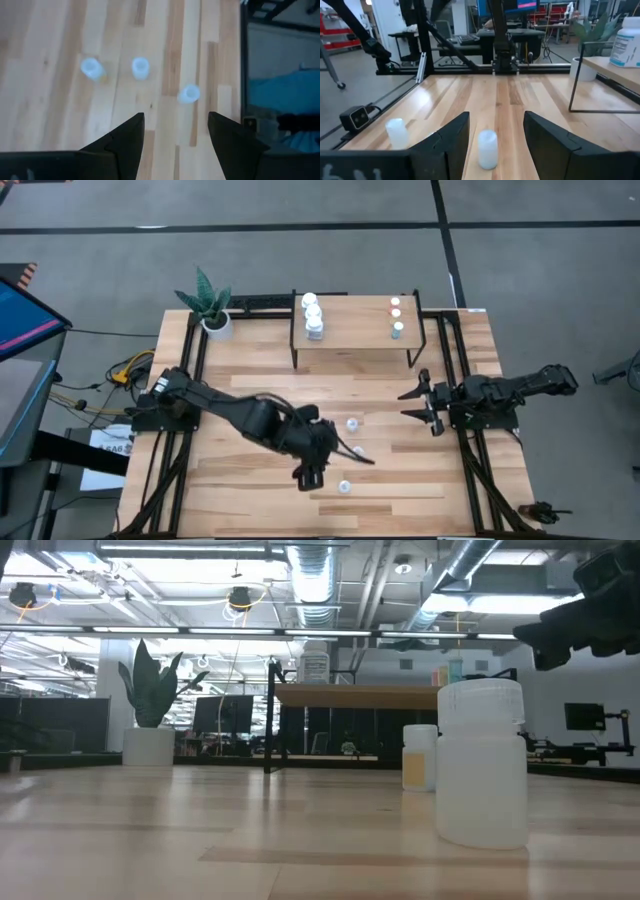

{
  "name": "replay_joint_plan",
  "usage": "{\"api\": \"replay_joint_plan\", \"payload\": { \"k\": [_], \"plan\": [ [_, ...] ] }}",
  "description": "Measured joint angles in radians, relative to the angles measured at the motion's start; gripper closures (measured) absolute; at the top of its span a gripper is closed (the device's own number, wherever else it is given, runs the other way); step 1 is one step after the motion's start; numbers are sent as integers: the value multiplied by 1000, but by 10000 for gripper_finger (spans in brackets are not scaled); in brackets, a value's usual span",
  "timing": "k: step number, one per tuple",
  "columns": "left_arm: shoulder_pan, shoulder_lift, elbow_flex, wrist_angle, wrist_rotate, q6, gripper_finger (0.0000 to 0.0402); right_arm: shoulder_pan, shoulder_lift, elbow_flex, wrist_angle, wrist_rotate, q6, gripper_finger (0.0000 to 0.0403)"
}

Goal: Pick and place medicine bottles onto shelf by color
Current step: Put the top transparent pill bottle aligned with the other transparent pill bottle on the shelf

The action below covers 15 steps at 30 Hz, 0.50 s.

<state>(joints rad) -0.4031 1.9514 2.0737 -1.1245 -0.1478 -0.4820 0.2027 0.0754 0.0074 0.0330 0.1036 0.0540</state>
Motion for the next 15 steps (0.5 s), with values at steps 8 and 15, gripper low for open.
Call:
{"api": "replay_joint_plan", "payload": {
  "k": [8, 15],
  "plan": [
    [-27, 1, -208, 184, -94, -17, 196, 20, 5, 0, -1, 0, -3, 194],
    [57, 0, -371, 335, -210, 22, 196, 20, 6, -1, -2, 0, 6, 194]
  ]
}}
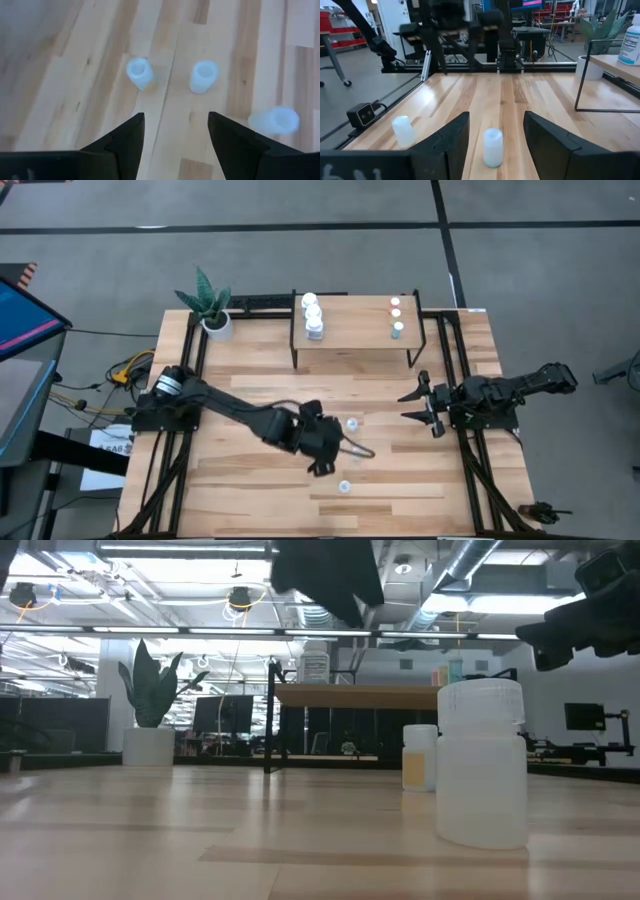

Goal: Pick and place medicine bottles onto shelf by color
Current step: Put the top transparent pill bottle aligned with the other transparent pill bottle on the shelf

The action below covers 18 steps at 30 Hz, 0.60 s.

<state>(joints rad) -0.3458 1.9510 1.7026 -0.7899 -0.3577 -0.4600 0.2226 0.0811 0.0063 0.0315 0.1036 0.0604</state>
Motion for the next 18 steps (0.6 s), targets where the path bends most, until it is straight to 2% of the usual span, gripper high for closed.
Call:
{"api": "replay_joint_plan", "payload": {
  "k": [4, 9, 18],
  "plan": [
    [72, 0, -73, 106, 113, 42, 196, 0, 0, 0, 0, 0, 0, 194],
    [150, 0, -83, 130, 228, 134, 187, 0, 0, 0, 0, 0, 0, 194],
    [202, 20, -83, 144, 241, 176, 140, 0, 0, -1, -1, 0, -5, 194]
  ]
}}
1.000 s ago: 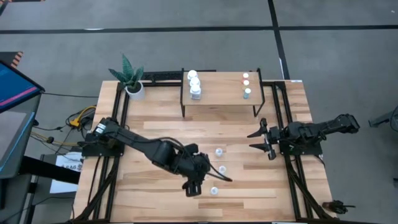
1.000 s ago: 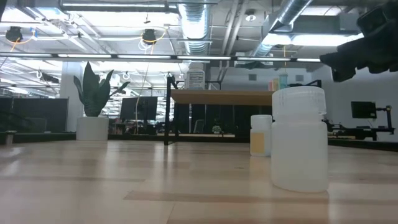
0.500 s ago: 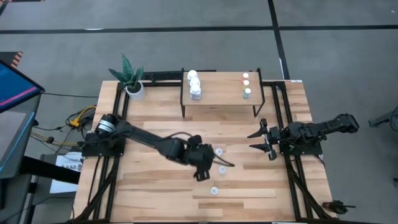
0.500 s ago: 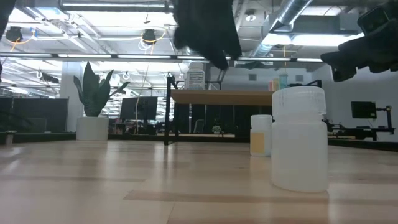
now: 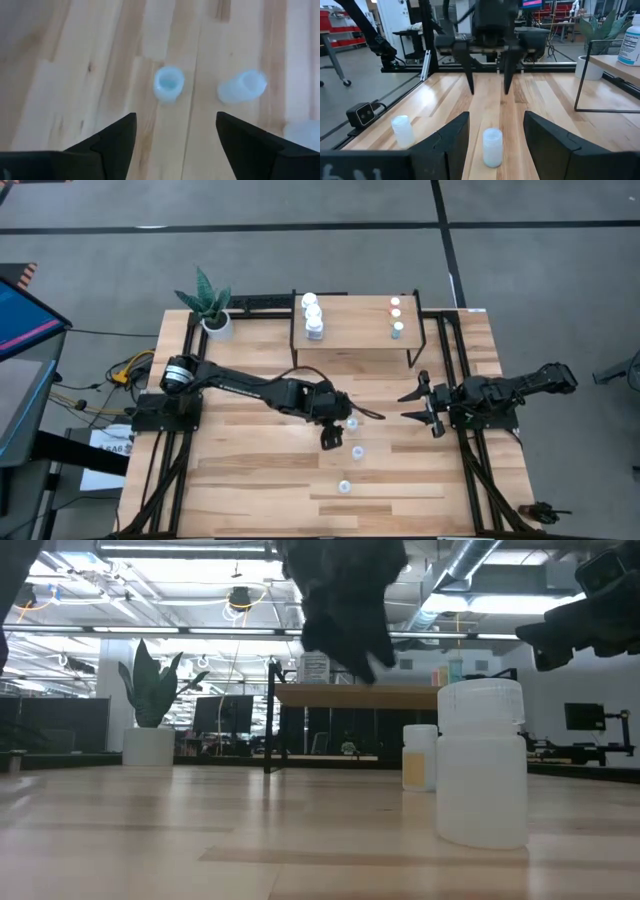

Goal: Pick and place medicine bottles onto shelf by color
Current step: Put the top transparent pill bottle aligned with the other transparent pill bottle on the shelf

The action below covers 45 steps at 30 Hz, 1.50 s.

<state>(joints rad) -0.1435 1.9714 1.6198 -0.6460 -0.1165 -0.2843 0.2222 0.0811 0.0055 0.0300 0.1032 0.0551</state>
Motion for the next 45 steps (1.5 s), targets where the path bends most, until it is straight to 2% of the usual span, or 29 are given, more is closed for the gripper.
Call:
{"api": "replay_joint_plan", "payload": {
  "k": [8, 15, 24, 45],
  "plan": [
    [-8, 127, -1, 86, 0, -32, 137, 0, 11, 0, -2, -1, 4, 194],
    [0, 175, 0, 202, -1, -16, 140, 0, 16, 0, -1, -2, 4, 194],
    [18, 176, 0, 227, -27, 19, 140, 0, 23, 18, -54, -1, 0, 194],
    [68, 200, 2, 342, -25, 123, 141, 0, 23, 20, -57, 0, -3, 194]
  ]
}}
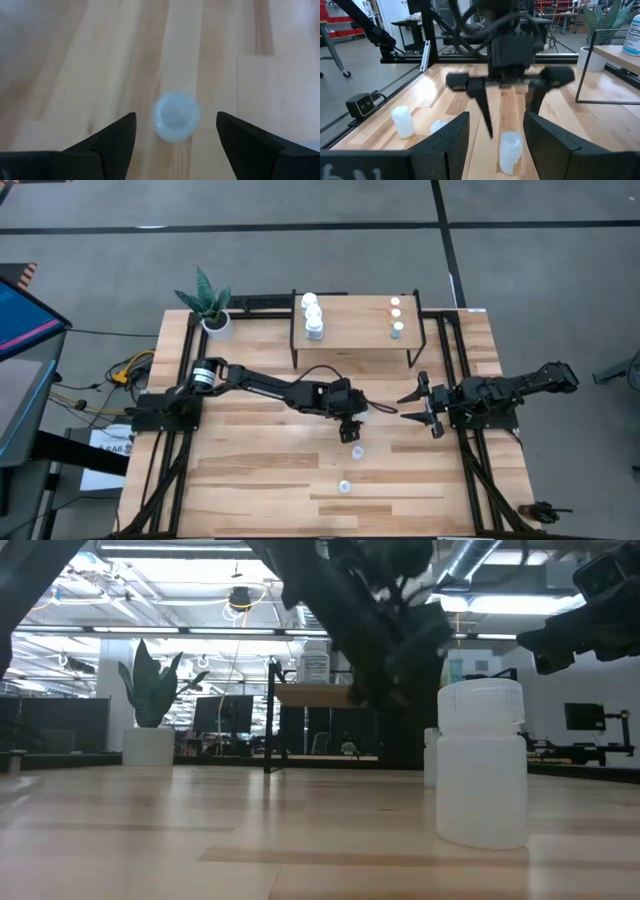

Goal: Pick and place medicine bottles onto shelf by color
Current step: Put the top transparent pill bottle aligned with the other transparent pill bottle on the shelf

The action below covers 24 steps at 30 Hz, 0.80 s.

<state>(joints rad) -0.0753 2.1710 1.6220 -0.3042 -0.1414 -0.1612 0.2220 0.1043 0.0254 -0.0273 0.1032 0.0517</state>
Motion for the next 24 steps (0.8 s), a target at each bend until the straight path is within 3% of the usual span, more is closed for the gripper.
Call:
{"api": "replay_joint_plan", "payload": {
  "k": [6, 14, 24],
  "plan": [
    [1, 55, 1, 34, 25, 1, 141, 0, 0, 1, 0, 0, 0, 194],
    [3, 52, 1, 46, -19, 26, 141, 0, 1, 1, 0, 1, 0, 194],
    [8, 50, 1, 94, 4, 25, 141, 0, 0, 1, 0, 1, 0, 194]
  ]
}}
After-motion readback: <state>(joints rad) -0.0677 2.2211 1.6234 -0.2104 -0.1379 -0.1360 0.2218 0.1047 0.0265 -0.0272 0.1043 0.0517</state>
